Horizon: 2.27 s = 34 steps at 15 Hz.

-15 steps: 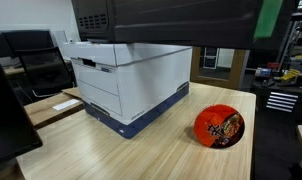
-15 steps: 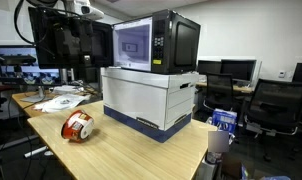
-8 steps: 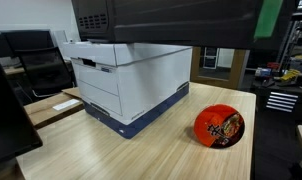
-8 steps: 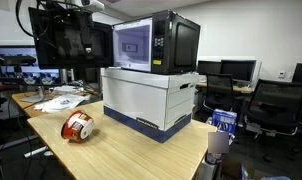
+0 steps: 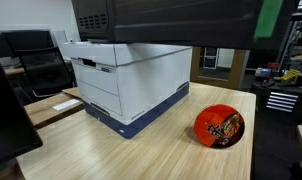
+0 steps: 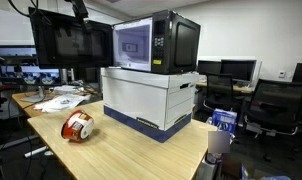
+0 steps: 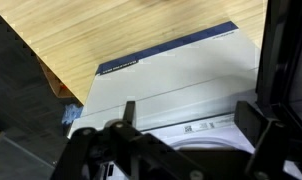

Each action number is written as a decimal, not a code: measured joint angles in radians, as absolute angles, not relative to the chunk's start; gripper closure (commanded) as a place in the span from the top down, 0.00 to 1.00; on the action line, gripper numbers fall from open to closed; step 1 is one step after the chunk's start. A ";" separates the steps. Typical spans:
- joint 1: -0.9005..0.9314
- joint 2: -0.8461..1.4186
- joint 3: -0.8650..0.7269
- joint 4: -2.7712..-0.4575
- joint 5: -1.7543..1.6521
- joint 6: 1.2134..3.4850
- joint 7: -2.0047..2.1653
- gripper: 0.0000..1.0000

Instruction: Take the container out of the microwave, set it upright on the table, and close the microwave door

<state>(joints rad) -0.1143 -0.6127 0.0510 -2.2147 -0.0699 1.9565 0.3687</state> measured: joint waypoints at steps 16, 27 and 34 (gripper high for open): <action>-0.101 -0.695 0.128 -2.257 -0.071 2.287 0.369 1.00; -0.078 -0.735 0.142 -2.316 -0.046 2.470 0.370 1.00; 0.019 -0.745 0.039 -2.332 0.082 2.481 0.296 1.00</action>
